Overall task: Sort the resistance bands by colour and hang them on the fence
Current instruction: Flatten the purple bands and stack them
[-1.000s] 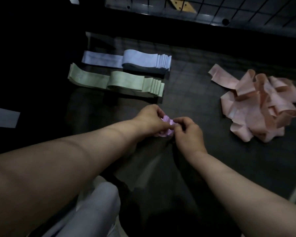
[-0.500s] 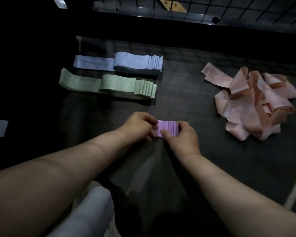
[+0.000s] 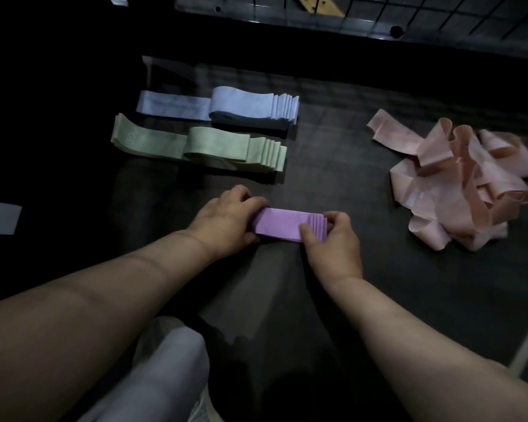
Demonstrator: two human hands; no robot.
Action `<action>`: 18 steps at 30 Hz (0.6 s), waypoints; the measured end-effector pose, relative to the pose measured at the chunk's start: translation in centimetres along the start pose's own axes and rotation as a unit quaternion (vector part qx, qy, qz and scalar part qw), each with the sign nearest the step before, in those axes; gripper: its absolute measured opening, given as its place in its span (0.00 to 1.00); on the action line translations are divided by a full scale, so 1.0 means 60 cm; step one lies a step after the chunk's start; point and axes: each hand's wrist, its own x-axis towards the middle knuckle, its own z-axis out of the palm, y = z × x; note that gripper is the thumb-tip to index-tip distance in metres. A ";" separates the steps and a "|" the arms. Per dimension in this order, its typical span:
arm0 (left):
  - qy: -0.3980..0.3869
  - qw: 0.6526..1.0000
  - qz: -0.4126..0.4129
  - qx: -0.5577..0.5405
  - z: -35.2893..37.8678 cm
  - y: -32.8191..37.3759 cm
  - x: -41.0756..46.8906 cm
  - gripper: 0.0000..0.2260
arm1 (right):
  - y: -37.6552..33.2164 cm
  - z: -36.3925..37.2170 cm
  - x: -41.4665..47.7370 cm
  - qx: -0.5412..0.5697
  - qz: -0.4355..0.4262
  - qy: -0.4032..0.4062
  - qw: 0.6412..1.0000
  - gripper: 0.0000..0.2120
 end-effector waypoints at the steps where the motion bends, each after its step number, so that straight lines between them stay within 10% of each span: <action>1: 0.002 1.000 0.003 -0.002 0.001 0.003 0.000 0.31 | 0.000 0.003 -0.001 -0.010 -0.002 -0.004 1.000 0.25; 13: -0.035 0.997 -0.011 -0.067 -0.002 -0.004 0.002 0.30 | 0.003 -0.005 0.009 0.008 0.007 0.016 1.000 0.18; 18: -0.047 0.988 -0.073 -0.127 -0.006 -0.004 0.020 0.08 | 0.011 0.002 0.016 -0.005 -0.008 -0.002 1.000 0.14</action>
